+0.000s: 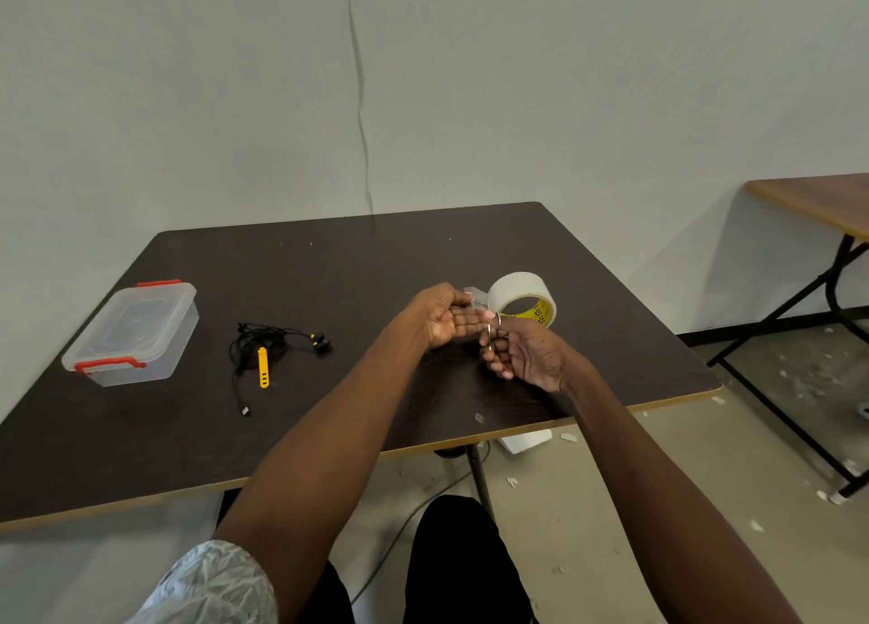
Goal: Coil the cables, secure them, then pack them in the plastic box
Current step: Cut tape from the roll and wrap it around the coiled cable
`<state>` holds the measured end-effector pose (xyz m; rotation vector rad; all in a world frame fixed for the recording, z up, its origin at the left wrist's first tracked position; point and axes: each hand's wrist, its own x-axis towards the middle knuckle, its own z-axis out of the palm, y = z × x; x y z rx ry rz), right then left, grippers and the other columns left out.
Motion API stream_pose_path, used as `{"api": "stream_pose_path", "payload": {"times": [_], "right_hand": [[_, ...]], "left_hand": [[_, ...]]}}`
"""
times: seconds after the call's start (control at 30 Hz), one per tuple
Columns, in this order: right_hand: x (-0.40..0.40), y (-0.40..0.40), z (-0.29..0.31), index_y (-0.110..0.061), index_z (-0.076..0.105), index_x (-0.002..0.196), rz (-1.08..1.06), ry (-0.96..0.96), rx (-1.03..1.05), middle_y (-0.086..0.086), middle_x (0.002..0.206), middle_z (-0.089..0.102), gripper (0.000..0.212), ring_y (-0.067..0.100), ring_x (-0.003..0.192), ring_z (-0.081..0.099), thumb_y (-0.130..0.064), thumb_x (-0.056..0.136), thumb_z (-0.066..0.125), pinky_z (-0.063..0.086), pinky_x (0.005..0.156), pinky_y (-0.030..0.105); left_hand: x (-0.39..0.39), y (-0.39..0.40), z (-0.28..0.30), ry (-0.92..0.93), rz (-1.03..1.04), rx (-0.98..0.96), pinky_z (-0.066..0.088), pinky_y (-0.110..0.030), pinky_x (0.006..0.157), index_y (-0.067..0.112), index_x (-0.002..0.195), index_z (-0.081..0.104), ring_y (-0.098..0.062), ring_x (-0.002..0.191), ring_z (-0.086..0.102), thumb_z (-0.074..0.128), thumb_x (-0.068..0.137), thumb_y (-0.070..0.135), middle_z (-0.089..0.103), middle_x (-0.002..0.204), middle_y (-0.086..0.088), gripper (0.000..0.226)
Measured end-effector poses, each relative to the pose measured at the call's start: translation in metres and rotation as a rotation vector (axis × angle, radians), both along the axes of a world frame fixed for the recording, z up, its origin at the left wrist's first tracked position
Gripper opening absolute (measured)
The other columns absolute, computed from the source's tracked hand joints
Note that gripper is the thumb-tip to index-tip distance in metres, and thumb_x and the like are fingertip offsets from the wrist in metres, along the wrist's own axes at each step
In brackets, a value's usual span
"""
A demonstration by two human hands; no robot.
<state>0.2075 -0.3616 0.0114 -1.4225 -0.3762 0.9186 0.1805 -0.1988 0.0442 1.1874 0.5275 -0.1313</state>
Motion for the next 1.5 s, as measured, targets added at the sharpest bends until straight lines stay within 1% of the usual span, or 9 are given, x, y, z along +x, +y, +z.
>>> {"api": "stream_pose_path", "payload": {"times": [0.07, 0.2, 0.37, 0.53, 0.97, 1.13, 1.3, 1.4, 1.5], "right_hand": [[0.001, 0.001, 0.0, -0.009, 0.06, 0.087, 0.001, -0.005, -0.016, 0.007, 0.073, 0.057, 0.035, 0.015, 0.056, 0.052, -0.041, 0.095, 0.051, 0.042, 0.045, 0.02], [0.0, 0.003, 0.002, -0.009, 0.059, 0.086, 0.009, -0.031, -0.037, 0.005, 0.072, 0.056, 0.034, 0.014, 0.057, 0.051, -0.042, 0.092, 0.055, 0.04, 0.045, 0.02], [0.001, 0.003, 0.001, -0.009, 0.058, 0.088, -0.001, -0.028, -0.043, 0.005, 0.072, 0.055, 0.026, 0.014, 0.056, 0.05, -0.032, 0.096, 0.05, 0.038, 0.045, 0.02], [0.001, 0.0, -0.003, -0.008, 0.059, 0.09, 0.007, -0.01, -0.047, 0.006, 0.073, 0.056, 0.022, 0.014, 0.057, 0.05, -0.027, 0.097, 0.052, 0.038, 0.046, 0.021], [0.001, -0.001, 0.0, -0.008, 0.06, 0.089, 0.001, 0.014, -0.047, 0.004, 0.07, 0.057, 0.024, 0.013, 0.056, 0.051, -0.03, 0.096, 0.053, 0.039, 0.044, 0.019], [0.002, 0.0, 0.0, -0.009, 0.059, 0.089, -0.012, -0.023, -0.058, 0.003, 0.07, 0.055, 0.021, 0.012, 0.055, 0.049, -0.026, 0.097, 0.051, 0.036, 0.044, 0.019], [0.003, -0.001, -0.003, -0.007, 0.058, 0.093, -0.042, -0.066, -0.053, 0.004, 0.069, 0.052, 0.011, 0.012, 0.055, 0.045, -0.015, 0.096, 0.05, 0.032, 0.042, 0.02], [0.003, 0.0, -0.007, -0.007, 0.06, 0.091, -0.073, -0.066, -0.015, 0.004, 0.066, 0.052, 0.012, 0.012, 0.052, 0.044, -0.018, 0.097, 0.056, 0.032, 0.041, 0.02], [0.003, 0.0, -0.011, -0.008, 0.061, 0.087, -0.094, -0.077, 0.024, 0.005, 0.063, 0.053, 0.014, 0.013, 0.049, 0.044, -0.019, 0.095, 0.061, 0.032, 0.039, 0.02]], "left_hand": [[0.0, 0.0, 0.0, -0.004, -0.011, 0.011, 0.054, -0.042, 0.082, -0.002, 0.09, 0.055, -0.024, 0.059, 0.069, 0.042, 0.099, 0.003, 0.069, 0.06, -0.015, 0.017], [-0.001, -0.001, 0.001, 0.005, -0.033, 0.031, 0.058, -0.033, 0.059, -0.001, 0.088, 0.055, -0.02, 0.052, 0.069, 0.041, 0.1, 0.005, 0.069, 0.059, -0.013, 0.019], [-0.001, 0.0, 0.001, 0.012, -0.032, 0.045, 0.057, -0.032, 0.052, -0.002, 0.087, 0.055, -0.019, 0.049, 0.068, 0.042, 0.099, 0.005, 0.068, 0.057, -0.013, 0.02], [0.002, 0.0, 0.001, 0.022, -0.034, 0.049, 0.05, -0.04, 0.083, -0.004, 0.09, 0.055, -0.025, 0.073, 0.063, 0.041, 0.1, 0.006, 0.063, 0.085, -0.019, 0.019], [0.004, -0.002, 0.001, 0.03, -0.019, 0.04, 0.049, -0.04, 0.086, -0.003, 0.089, 0.055, -0.027, 0.075, 0.063, 0.04, 0.099, 0.004, 0.062, 0.087, -0.021, 0.019], [0.004, -0.003, 0.0, 0.045, -0.025, 0.057, 0.052, -0.036, 0.072, -0.002, 0.088, 0.056, -0.025, 0.073, 0.063, 0.041, 0.099, 0.006, 0.066, 0.078, -0.017, 0.02], [0.008, -0.002, -0.001, 0.032, -0.022, 0.059, 0.046, -0.043, 0.102, -0.003, 0.086, 0.056, -0.026, 0.079, 0.063, 0.04, 0.099, 0.006, 0.068, 0.074, -0.018, 0.022], [0.009, -0.002, -0.002, 0.027, -0.019, 0.048, 0.045, -0.044, 0.102, -0.004, 0.087, 0.056, -0.027, 0.08, 0.063, 0.039, 0.1, 0.005, 0.066, 0.079, -0.019, 0.023], [0.007, -0.004, -0.001, 0.016, -0.006, 0.042, 0.049, -0.044, 0.093, -0.004, 0.086, 0.055, -0.027, 0.077, 0.064, 0.037, 0.1, 0.003, 0.068, 0.064, -0.017, 0.024]]}}
